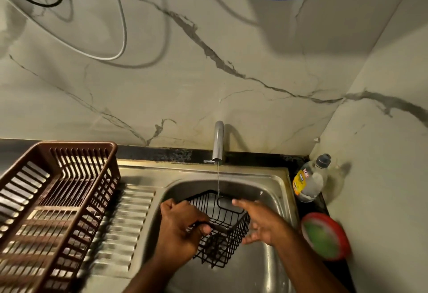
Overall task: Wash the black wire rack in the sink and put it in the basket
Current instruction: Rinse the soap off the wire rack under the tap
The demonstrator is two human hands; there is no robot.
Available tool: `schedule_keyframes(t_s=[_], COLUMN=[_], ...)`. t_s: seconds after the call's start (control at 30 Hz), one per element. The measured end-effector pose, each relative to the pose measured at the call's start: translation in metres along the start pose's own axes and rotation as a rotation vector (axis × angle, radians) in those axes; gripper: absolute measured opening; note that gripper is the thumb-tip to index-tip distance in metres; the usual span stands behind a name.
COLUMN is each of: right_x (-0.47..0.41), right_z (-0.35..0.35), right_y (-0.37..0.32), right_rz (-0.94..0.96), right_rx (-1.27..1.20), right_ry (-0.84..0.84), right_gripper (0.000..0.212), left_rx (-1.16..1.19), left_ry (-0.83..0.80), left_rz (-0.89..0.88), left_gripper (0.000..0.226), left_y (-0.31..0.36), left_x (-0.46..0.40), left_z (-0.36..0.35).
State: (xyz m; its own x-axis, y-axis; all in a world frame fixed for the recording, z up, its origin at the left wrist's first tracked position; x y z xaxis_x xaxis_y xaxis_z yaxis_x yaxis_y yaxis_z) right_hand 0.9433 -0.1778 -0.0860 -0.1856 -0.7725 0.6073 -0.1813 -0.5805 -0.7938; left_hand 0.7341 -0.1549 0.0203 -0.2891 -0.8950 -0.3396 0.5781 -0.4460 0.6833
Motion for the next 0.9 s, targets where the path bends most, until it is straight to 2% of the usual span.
schedule_keyframes(t_s=[0.17, 0.27, 0.37, 0.4, 0.47, 0.53, 0.63, 0.73, 0.8, 0.9], right_x=[0.000, 0.001, 0.004, 0.006, 0.006, 0.007, 0.006, 0.004, 0.002, 0.002], right_z=[-0.002, 0.000, 0.005, 0.005, 0.006, 0.004, -0.001, -0.005, -0.007, -0.002], right_y=[0.002, 0.000, -0.002, -0.004, -0.006, -0.013, -0.024, -0.033, -0.037, -0.040], right_rz=[0.167, 0.314, 0.451, 0.489, 0.564, 0.628, 0.745, 0.847, 0.901, 0.979], right_rx=[0.115, 0.196, 0.329, 0.363, 0.417, 0.495, 0.553, 0.572, 0.576, 0.567], right_ry=[0.085, 0.138, 0.244, 0.283, 0.350, 0.399, 0.433, 0.434, 0.417, 0.410], right_gripper=[0.084, 0.081, 0.078, 0.078, 0.080, 0.083, 0.089, 0.091, 0.094, 0.096], left_rx=[-0.091, -0.122, -0.115, -0.048, 0.297, 0.592, 0.566, 0.681, 0.703, 0.693], left_ry=[-0.021, -0.090, -0.071, -0.084, -0.212, -0.369, -0.489, -0.495, -0.489, -0.474], left_rz=[-0.160, -0.125, 0.133, 0.253, 0.572, 0.888, 1.072, 1.226, 1.273, 1.269], left_gripper=[0.012, 0.019, 0.048, 0.061, 0.081, 0.092, 0.087, 0.059, 0.042, 0.033], left_y=[0.009, 0.007, -0.021, -0.036, -0.071, -0.097, -0.118, -0.131, -0.132, -0.130], left_x=[0.036, 0.042, 0.040, 0.039, 0.041, 0.049, 0.052, 0.048, 0.042, 0.037], left_z=[-0.012, -0.008, 0.001, 0.001, -0.012, -0.034, -0.059, -0.080, -0.088, -0.095])
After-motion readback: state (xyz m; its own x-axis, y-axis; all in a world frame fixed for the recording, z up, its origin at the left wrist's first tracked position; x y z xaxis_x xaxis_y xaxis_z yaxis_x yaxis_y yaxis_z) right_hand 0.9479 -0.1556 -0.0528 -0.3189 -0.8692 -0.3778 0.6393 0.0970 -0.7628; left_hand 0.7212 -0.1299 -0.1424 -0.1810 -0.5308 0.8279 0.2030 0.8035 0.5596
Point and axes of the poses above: each hand's wrist, its own x-axis away from the middle knuckle, its own z-axis out of the back of the hand, y = z × x, the point moved 8 cm from there along -x, towards the middle knuckle, and after that the axes turned 12 degrees about z, right-handed, at the moved point
